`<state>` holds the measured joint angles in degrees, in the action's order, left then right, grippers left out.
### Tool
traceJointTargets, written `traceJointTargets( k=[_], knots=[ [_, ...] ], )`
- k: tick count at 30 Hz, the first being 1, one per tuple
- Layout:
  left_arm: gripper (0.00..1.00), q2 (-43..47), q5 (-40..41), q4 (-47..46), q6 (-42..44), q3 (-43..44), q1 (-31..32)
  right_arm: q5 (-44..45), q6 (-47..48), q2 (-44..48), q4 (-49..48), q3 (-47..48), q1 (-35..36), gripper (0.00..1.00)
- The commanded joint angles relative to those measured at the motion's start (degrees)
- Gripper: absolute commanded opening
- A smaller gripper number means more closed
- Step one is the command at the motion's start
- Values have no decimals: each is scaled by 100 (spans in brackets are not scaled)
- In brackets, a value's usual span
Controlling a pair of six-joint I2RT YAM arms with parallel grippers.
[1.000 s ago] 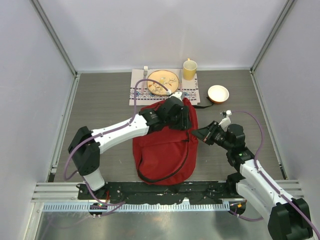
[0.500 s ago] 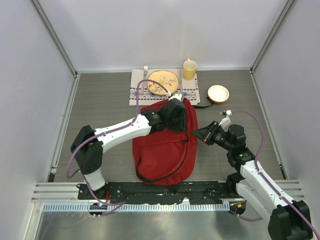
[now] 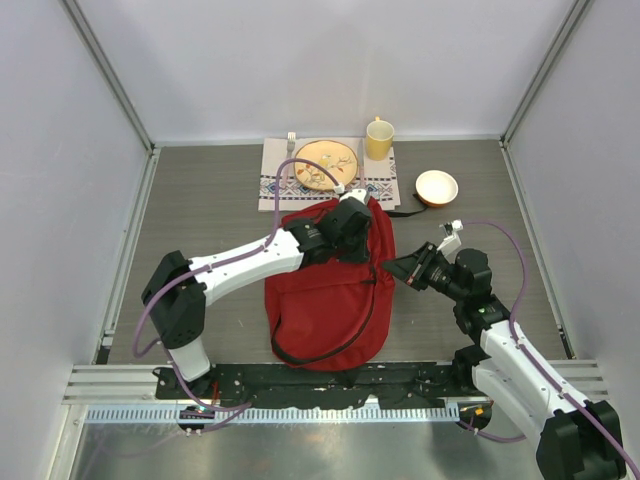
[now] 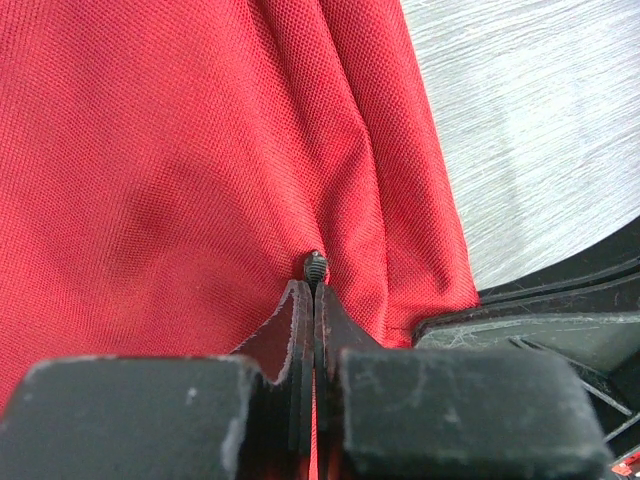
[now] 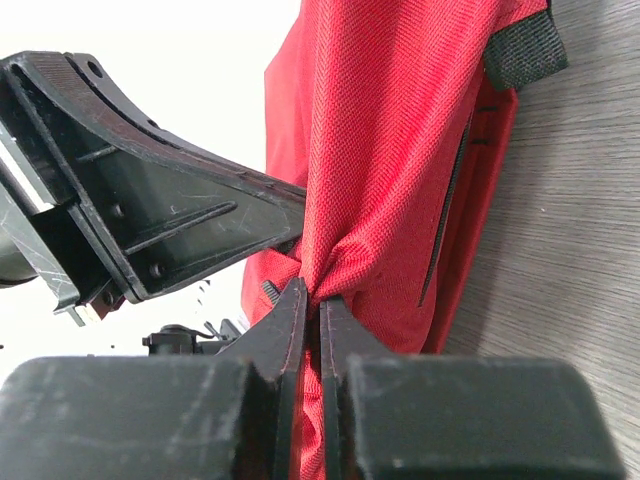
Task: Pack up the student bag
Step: Unzip the student bag at the center of the board.
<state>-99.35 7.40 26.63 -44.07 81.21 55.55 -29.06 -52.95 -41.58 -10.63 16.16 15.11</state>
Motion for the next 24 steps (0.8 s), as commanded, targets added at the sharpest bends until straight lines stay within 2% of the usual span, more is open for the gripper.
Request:
traceJointTargets(
  k=[1,6,10,18,20,21,23,24],
  knots=[
    [0,117,86,79,127,36,9,75,135,159,-493,405,9,1],
    [0,407,638,97,153,-306,9,751,346,36,402,598,0,1],
    [0,653,920,105,215,-527,-9,1139,355,-113,606,642,9,1],
    [0,1058,965,-184,224,-896,-97,1464,364,-219,852,695,9,2],
    [0,1058,869,-290,224,-914,-97,1438,382,-201,992,774,9,13],
    [0,1058,799,-351,206,-931,-97,1429,443,-158,1028,818,9,29],
    [0,1041,632,-518,154,-966,-97,1543,539,44,1491,1054,0,46],
    [0,988,588,-562,127,-967,-97,1587,610,132,1642,1151,9,58]
  ],
)
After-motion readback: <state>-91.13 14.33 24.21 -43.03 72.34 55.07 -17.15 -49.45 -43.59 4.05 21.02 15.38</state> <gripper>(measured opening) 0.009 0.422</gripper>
